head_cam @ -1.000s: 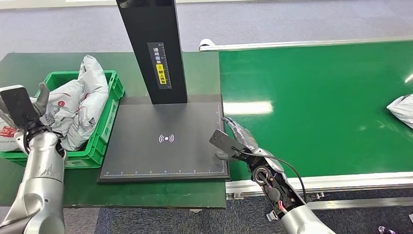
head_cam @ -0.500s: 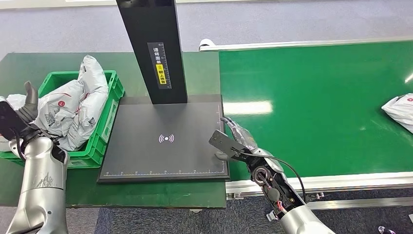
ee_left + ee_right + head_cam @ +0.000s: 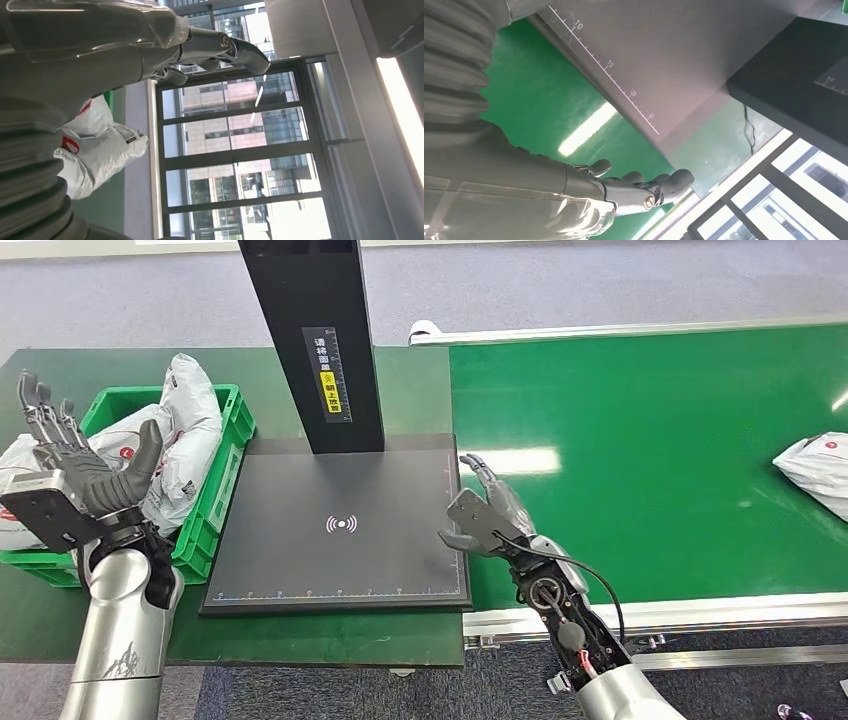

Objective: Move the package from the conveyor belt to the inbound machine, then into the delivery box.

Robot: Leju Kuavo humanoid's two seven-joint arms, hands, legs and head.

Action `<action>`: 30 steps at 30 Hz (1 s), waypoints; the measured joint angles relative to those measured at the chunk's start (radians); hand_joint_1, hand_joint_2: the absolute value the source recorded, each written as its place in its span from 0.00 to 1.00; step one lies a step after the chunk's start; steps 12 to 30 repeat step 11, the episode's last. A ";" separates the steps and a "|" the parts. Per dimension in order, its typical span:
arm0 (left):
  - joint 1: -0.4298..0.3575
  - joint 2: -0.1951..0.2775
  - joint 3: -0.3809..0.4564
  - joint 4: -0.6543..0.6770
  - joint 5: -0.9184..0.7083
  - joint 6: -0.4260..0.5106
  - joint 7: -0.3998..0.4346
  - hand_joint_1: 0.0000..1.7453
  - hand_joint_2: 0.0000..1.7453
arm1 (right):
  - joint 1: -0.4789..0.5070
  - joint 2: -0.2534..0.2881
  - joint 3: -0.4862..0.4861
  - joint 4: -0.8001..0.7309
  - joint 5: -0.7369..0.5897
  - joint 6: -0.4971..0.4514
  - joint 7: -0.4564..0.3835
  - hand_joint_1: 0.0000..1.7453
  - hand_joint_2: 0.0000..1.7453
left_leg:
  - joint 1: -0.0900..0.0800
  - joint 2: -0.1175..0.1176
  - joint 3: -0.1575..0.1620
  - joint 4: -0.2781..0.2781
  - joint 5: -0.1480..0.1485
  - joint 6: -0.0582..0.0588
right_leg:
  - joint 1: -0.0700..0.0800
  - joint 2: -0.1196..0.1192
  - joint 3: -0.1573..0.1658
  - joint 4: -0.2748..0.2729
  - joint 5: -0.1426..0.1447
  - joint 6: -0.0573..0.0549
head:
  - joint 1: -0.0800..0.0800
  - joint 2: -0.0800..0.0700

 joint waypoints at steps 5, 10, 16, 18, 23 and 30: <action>0.007 -0.001 -0.009 -0.015 0.003 -0.002 0.000 0.00 1.00 | 0.003 0.000 -0.001 -0.006 -0.001 0.000 -0.001 0.00 1.00 | 0.000 0.000 0.000 0.000 0.000 0.000 | 0.000 0.000 0.000 0.000 0.000 0.000 | 0.000 0.000; 0.032 -0.001 -0.033 -0.042 0.031 -0.087 -0.001 0.00 1.00 | 0.007 0.001 -0.013 -0.018 -0.058 0.004 -0.045 0.00 1.00 | 0.000 0.000 0.000 0.000 0.000 0.000 | 0.000 0.000 0.000 0.000 0.000 0.000 | 0.000 0.000; 0.038 -0.002 -0.039 -0.049 0.033 -0.099 -0.002 0.00 1.00 | 0.007 0.001 -0.016 -0.020 -0.067 0.005 -0.052 0.00 1.00 | 0.000 0.000 0.000 0.000 0.000 0.000 | 0.000 0.000 0.000 0.000 0.000 0.000 | 0.000 0.000; 0.038 -0.002 -0.039 -0.049 0.033 -0.099 -0.002 0.00 1.00 | 0.007 0.001 -0.016 -0.020 -0.067 0.005 -0.052 0.00 1.00 | 0.000 0.000 0.000 0.000 0.000 0.000 | 0.000 0.000 0.000 0.000 0.000 0.000 | 0.000 0.000; 0.038 -0.002 -0.039 -0.049 0.033 -0.099 -0.002 0.00 1.00 | 0.007 0.001 -0.016 -0.020 -0.067 0.005 -0.052 0.00 1.00 | 0.000 0.000 0.000 0.000 0.000 0.000 | 0.000 0.000 0.000 0.000 0.000 0.000 | 0.000 0.000; 0.038 -0.002 -0.039 -0.049 0.033 -0.099 -0.002 0.00 1.00 | 0.007 0.001 -0.016 -0.020 -0.067 0.005 -0.052 0.00 1.00 | 0.000 0.000 0.000 0.000 0.000 0.000 | 0.000 0.000 0.000 0.000 0.000 0.000 | 0.000 0.000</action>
